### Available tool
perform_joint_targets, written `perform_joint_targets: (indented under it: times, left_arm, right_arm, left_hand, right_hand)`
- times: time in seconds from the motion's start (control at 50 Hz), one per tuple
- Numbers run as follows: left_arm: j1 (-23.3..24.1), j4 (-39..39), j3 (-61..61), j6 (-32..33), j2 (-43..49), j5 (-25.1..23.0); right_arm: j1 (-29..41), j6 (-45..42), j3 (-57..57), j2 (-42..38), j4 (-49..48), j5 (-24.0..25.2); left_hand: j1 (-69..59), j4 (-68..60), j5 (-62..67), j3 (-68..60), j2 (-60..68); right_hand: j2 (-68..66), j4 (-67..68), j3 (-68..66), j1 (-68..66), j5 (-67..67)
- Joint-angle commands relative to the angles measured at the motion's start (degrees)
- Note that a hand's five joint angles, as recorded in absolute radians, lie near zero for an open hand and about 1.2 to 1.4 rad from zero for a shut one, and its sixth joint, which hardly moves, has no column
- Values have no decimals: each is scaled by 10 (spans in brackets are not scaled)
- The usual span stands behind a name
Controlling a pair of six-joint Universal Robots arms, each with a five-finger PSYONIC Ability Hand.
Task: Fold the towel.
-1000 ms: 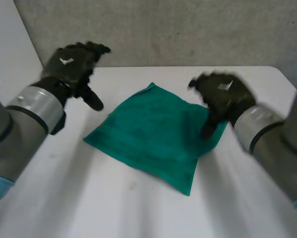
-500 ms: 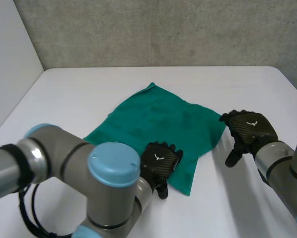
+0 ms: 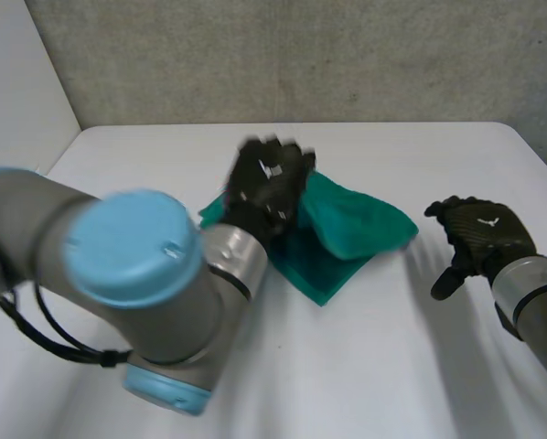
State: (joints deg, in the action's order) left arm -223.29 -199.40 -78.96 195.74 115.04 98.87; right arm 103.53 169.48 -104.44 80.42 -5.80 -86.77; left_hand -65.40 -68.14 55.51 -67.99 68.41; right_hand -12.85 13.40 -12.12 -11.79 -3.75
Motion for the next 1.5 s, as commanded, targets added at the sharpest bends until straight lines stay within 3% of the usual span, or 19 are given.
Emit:
perform_joint_targets:
  times: [0.02, 0.2, 0.32, 0.46, 0.6, 0.68, 0.8, 0.84, 0.86, 0.88, 0.9, 0.94, 0.98, 1.12, 1.24, 1.38, 1.4, 1.5]
  left_arm:
    - [-36, 7, -1, -2, -94, -2]
    - [-42, 9, -9, -3, -177, -2]
    - [-42, 7, -1, -3, -206, -1]
    - [-43, 7, 10, -1, -219, -2]
    - [-43, 8, 16, 0, -231, -2]
    - [-43, 6, 20, -1, -244, -2]
    - [-52, 6, 25, -3, -273, 2]
    - [-58, 6, 25, -3, -280, 3]
    - [-60, 5, 25, -4, -283, 4]
    - [-69, 5, 23, -4, -286, 4]
    - [-75, 5, 22, -4, -287, 4]
    - [-88, 6, 21, -5, -288, 4]
    - [-111, 8, 16, -5, -287, 4]
    - [-183, 9, -16, -37, -277, -2]
    - [-233, 13, -47, -55, -233, -3]
    - [-265, 16, -64, -57, -149, -6]
    - [-273, 17, -66, -57, -125, -10]
    - [-293, 50, -94, -59, -58, -61]
  right_arm:
    - [-24, 37, 14, -2, 8, 1]
    - [-21, 229, 41, -37, 2, 70]
    - [33, 341, 101, -139, 3, 103]
    - [134, 356, 185, -228, 9, 98]
    - [166, 368, 222, -257, 3, 96]
    - [187, 385, 254, -284, 3, 74]
    - [214, 378, 300, -322, 4, -5]
    - [216, 374, 303, -324, -3, -43]
    - [216, 372, 305, -321, -14, -93]
    - [215, 371, 305, -320, -23, -122]
    - [215, 369, 304, -316, -36, -150]
    - [208, 348, 293, -284, -75, -211]
    - [203, 315, 280, -244, -94, -214]
    - [121, 77, 255, -90, -142, -126]
    - [111, -95, 279, -8, -95, -65]
    - [111, -168, 323, -7, 39, -58]
    - [109, -173, 328, -29, 91, -56]
    - [115, -177, 331, -85, 179, -52]
  left_hand:
    - [-146, -119, 145, -120, 116]
    - [-146, -119, 145, -120, 116]
    - [-146, -119, 145, -120, 116]
    - [-146, -119, 145, -120, 116]
    - [-146, -119, 145, -120, 116]
    - [-146, -119, 145, -120, 116]
    - [-146, -119, 145, -120, 116]
    - [-146, -119, 145, -120, 116]
    - [-146, -119, 145, -120, 116]
    - [-146, -119, 145, -120, 116]
    - [-146, -119, 145, -120, 116]
    - [-146, -119, 145, -120, 116]
    - [-146, -119, 145, -120, 116]
    - [-146, -119, 145, -120, 116]
    - [-146, -119, 145, -120, 116]
    - [-146, -119, 145, -120, 116]
    - [-146, -119, 145, -120, 116]
    - [-146, -119, 145, -120, 116]
  right_hand:
    - [28, -34, 21, 18, 38]
    - [28, -34, 21, 18, 38]
    - [28, -34, 21, 18, 38]
    - [28, -34, 21, 18, 38]
    - [28, -34, 21, 18, 38]
    - [28, -34, 21, 18, 38]
    - [28, -34, 21, 18, 38]
    - [-210, 204, -217, -220, -201]
    - [-551, 545, -558, -562, -542]
    - [-670, 665, -678, -681, -661]
    - [-672, 666, -679, -682, -662]
    - [-672, 666, -679, -682, -662]
    - [-672, 666, -679, -682, -662]
    - [-672, 666, -679, -682, -662]
    - [-672, 666, -679, -682, -662]
    - [-672, 666, -679, -682, -662]
    - [-672, 666, -679, -682, -662]
    - [-672, 666, -679, -682, -662]
